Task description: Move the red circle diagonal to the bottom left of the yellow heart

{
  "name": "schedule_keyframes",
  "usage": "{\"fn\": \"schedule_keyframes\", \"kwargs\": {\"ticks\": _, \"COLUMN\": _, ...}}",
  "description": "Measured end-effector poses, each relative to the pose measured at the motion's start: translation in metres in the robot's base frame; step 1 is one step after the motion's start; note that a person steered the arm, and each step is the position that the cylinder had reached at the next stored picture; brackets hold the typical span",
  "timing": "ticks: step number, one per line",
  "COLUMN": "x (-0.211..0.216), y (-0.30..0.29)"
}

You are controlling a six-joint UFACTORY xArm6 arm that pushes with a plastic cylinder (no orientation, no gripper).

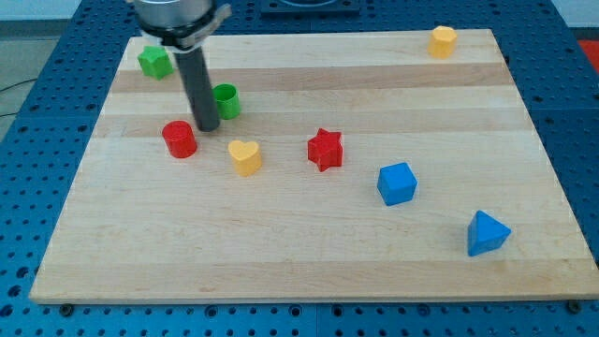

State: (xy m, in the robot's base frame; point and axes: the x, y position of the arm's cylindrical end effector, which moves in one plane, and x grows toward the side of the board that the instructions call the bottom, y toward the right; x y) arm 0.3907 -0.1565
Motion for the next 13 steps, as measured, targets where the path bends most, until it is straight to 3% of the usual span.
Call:
{"fn": "schedule_keyframes", "kwargs": {"ticks": 2, "x": 0.025, "y": -0.027}}
{"fn": "schedule_keyframes", "kwargs": {"ticks": 4, "x": 0.02, "y": -0.061}}
{"fn": "schedule_keyframes", "kwargs": {"ticks": 5, "x": 0.044, "y": -0.061}}
{"fn": "schedule_keyframes", "kwargs": {"ticks": 8, "x": 0.099, "y": 0.01}}
{"fn": "schedule_keyframes", "kwargs": {"ticks": 10, "x": 0.097, "y": 0.053}}
{"fn": "schedule_keyframes", "kwargs": {"ticks": 13, "x": 0.081, "y": 0.07}}
